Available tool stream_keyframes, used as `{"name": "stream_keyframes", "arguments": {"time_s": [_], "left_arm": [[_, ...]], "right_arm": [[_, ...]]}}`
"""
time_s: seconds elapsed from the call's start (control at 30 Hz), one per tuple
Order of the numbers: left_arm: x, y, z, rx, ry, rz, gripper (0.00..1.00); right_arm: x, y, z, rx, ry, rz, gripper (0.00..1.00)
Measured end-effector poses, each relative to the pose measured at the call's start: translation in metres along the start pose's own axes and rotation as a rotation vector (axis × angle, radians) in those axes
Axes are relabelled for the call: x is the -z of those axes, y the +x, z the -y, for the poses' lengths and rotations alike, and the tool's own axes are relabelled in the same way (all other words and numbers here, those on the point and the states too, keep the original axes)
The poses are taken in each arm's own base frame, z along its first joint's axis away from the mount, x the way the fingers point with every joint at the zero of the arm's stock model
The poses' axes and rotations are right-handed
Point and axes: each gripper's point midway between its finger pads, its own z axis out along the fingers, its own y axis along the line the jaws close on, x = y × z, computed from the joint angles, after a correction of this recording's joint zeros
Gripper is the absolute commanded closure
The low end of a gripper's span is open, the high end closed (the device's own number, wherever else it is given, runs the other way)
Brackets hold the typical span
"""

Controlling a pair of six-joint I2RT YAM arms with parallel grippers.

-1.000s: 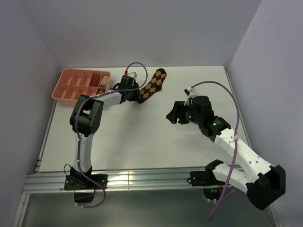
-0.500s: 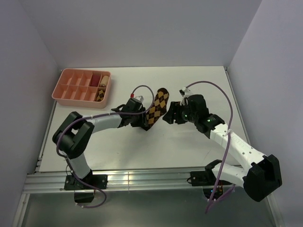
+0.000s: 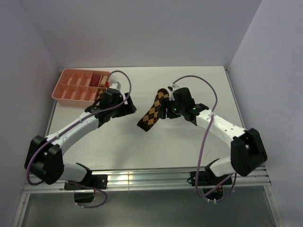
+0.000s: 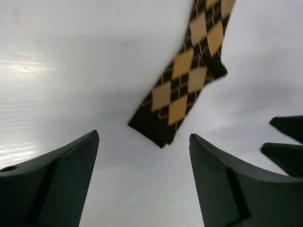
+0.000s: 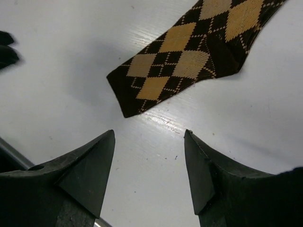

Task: Roll the socks
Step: Move the sock to the center of the board.

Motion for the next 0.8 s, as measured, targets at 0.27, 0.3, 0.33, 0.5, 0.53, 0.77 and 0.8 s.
{"name": "stream_keyframes", "arguments": {"time_s": [0.27,0.3,0.33,0.5,0.53,0.77,0.8], "left_arm": [[0.061,-0.077,-0.079,0.147,-0.092,0.246,0.01],[0.069,-0.082,-0.086,0.154,-0.107,0.271,0.00],[0.076,-0.086,-0.090,0.151,-0.114,0.292,0.01],[0.094,-0.078,-0.098,0.093,-0.119,0.337,0.01],[0.097,-0.073,-0.100,0.081,-0.124,0.341,0.01],[0.127,-0.060,-0.110,-0.001,-0.122,0.441,0.01],[0.128,-0.060,-0.111,-0.007,-0.125,0.450,0.01]], "right_arm": [[-0.064,0.002,-0.005,0.128,0.108,-0.091,0.35],[-0.072,0.005,-0.006,0.147,0.121,-0.107,0.35],[-0.082,0.008,-0.006,0.166,0.143,-0.121,0.35],[-0.115,0.030,-0.001,0.241,0.219,-0.186,0.36],[-0.120,0.037,0.001,0.253,0.233,-0.202,0.36],[-0.125,0.057,0.003,0.299,0.289,-0.210,0.36],[-0.125,0.058,0.002,0.299,0.288,-0.205,0.36]]}}
